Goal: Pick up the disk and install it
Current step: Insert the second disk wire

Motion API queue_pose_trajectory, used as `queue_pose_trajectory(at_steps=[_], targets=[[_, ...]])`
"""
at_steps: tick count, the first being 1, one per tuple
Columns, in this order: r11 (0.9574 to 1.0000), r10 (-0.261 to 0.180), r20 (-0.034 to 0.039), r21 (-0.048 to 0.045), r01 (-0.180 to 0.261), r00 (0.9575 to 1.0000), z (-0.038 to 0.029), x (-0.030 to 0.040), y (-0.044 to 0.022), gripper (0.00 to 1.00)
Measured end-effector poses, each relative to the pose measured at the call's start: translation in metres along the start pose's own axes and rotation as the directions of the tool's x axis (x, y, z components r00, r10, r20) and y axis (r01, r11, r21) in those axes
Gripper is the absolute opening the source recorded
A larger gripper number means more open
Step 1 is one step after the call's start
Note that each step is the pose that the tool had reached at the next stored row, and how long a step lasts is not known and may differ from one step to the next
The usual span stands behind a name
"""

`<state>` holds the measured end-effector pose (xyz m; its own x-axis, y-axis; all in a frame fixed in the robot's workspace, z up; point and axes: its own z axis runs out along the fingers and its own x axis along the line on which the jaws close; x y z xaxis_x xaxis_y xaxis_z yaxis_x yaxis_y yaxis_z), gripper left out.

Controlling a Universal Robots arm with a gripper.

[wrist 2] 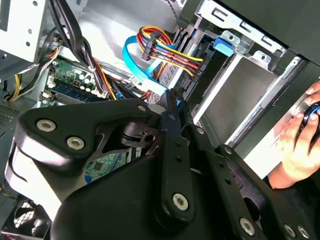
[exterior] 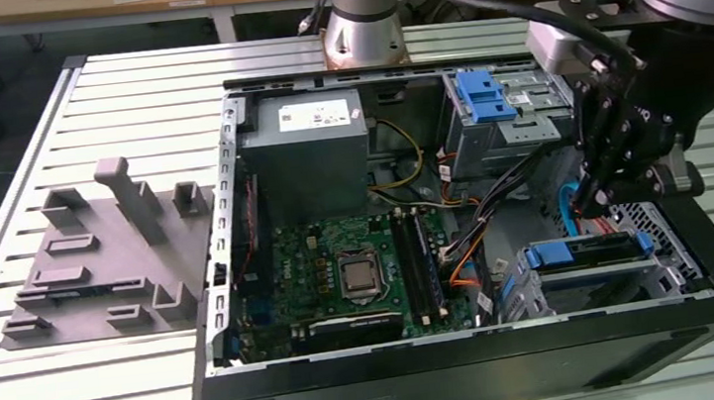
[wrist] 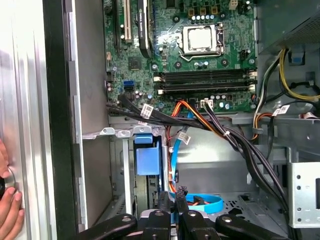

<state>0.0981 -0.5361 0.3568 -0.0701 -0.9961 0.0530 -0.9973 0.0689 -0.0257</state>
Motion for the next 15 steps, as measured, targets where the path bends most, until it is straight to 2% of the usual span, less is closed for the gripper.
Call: queue_pose_trajectory(at_steps=[3, 9, 15], targets=[[1.0000, 0.000, -0.0001, 0.0015, 0.000, 1.0000, 0.0040, 0.0000, 0.0001, 0.16], [1.0000, 0.000, -0.0001, 0.0017, 0.000, 1.0000, 0.0044, 0.0003, 0.0001, 0.16], [1.0000, 0.000, 0.0009, 0.0048, 0.000, 1.0000, 0.0100, 0.0067, -0.0002, 0.16]])
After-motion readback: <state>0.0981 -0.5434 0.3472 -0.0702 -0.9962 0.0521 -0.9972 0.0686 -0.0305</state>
